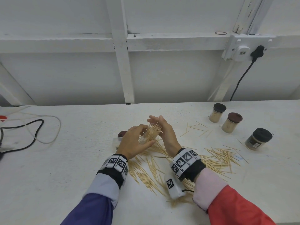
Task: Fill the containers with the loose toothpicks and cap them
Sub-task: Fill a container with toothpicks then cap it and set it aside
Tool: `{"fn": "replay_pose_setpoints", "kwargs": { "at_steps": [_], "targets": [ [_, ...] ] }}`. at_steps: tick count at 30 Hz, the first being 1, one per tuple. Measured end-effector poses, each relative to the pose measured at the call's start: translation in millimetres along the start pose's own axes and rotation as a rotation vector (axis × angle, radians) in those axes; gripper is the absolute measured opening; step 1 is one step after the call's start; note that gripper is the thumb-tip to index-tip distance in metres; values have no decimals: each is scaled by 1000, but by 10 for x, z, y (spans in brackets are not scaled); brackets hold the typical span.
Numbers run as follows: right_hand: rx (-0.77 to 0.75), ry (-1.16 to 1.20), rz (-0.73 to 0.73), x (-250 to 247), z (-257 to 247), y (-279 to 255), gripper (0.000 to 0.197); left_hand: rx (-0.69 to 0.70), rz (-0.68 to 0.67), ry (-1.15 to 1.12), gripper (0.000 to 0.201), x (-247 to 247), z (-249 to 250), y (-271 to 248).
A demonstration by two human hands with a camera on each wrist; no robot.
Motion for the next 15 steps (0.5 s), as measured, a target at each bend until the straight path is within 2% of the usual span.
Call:
{"fn": "replay_pose_setpoints", "kwargs": {
  "at_steps": [2, 6, 10, 13, 15],
  "targets": [
    [37, 27, -11, -33, 13, 17, 39, 15, 11, 4, 49, -4, 5, -2],
    [79, -93, -136, -45, 60, -14, 41, 30, 38, 14, 55, -13, 2, -1],
    [146, -93, -141, -108, -20, -24, 39, 50, 55, 27, 63, -6, -15, 7],
    [196, -97, -138, -192, -102, -13, 41, 53, 100, 64, 60, -2, -60, 11],
    [206, -83, -207, -222, -156, -22, 36, 54, 112, 100, 57, 3, -88, 23]
  ]
}}
Point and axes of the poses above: each hand's wrist, its own y-axis towards the middle knuckle, its own x-axis out of the palm, z = x × y, the point moved 2 cm from there along y, towards the middle knuckle, and after that the axes turned 12 degrees about -z, right-handed, at the moved point
